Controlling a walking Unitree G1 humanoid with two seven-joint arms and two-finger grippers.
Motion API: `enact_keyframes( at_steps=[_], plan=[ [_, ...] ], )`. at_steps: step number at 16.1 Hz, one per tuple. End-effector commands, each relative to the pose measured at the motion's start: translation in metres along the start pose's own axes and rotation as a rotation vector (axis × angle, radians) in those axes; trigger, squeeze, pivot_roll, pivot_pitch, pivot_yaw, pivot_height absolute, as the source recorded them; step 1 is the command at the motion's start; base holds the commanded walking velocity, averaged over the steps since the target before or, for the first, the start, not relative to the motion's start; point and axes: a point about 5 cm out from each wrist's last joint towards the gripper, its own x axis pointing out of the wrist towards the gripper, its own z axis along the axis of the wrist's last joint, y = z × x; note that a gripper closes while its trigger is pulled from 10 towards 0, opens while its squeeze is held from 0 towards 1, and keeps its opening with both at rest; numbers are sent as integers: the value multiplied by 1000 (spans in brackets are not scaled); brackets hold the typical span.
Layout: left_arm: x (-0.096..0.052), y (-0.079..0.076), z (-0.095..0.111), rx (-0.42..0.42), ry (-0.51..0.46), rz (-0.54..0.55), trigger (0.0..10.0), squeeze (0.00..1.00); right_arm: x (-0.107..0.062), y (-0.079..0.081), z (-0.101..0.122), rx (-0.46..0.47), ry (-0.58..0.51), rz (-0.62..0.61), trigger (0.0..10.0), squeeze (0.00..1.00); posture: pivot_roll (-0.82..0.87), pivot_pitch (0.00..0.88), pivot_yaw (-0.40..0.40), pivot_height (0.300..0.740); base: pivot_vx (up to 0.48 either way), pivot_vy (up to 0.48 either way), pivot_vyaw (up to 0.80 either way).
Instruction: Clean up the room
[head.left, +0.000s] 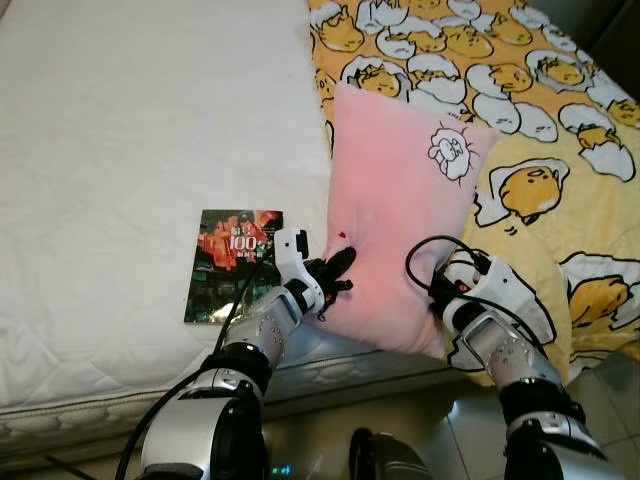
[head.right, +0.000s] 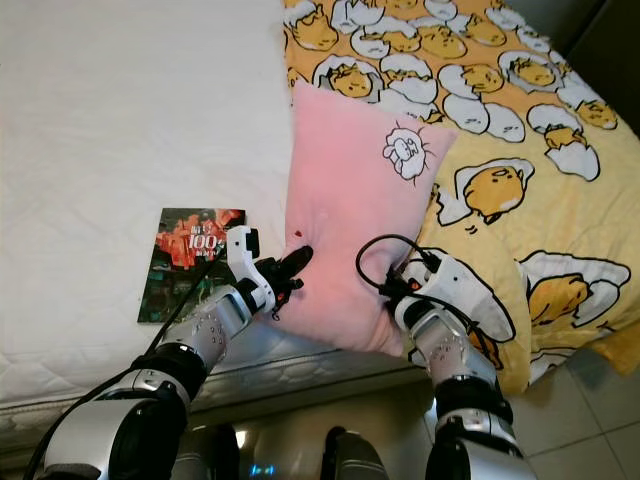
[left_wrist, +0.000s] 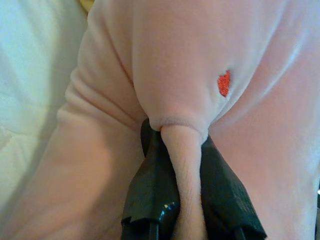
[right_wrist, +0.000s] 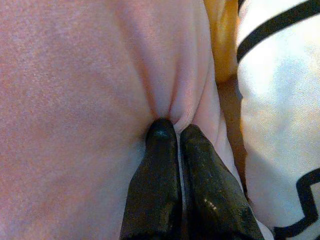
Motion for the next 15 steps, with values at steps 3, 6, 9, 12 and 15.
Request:
enact_keyframes(
  at_steps=[3, 6, 9, 12, 15],
  plan=[
    [12, -15, 9, 28, -14, -23, 0, 0, 5, 12, 7, -72, -25, 16, 0, 0, -44, 64, -100, 728, 0, 0, 0],
    [13, -27, 53, 98, -170, -79, 0, 0, 9, 74, 57, -215, -211, 205, 0, 0, -42, 52, -106, 728, 0, 0, 0],
    [7, -33, 87, 127, -285, -100, 0, 0, 11, 81, 81, -231, -271, 212, 0, 0, -15, 40, -128, 728, 0, 0, 0],
    [0, -36, 104, 160, -343, -97, 0, 0, 11, 89, 94, -214, -318, 218, 0, 0, 1, 26, -133, 728, 0, 0, 0],
    [-10, -29, 135, 363, -379, 7, 0, 0, 11, 103, 106, -327, -363, 232, 0, 0, 3, 3, -128, 728, 0, 0, 0]
  ],
)
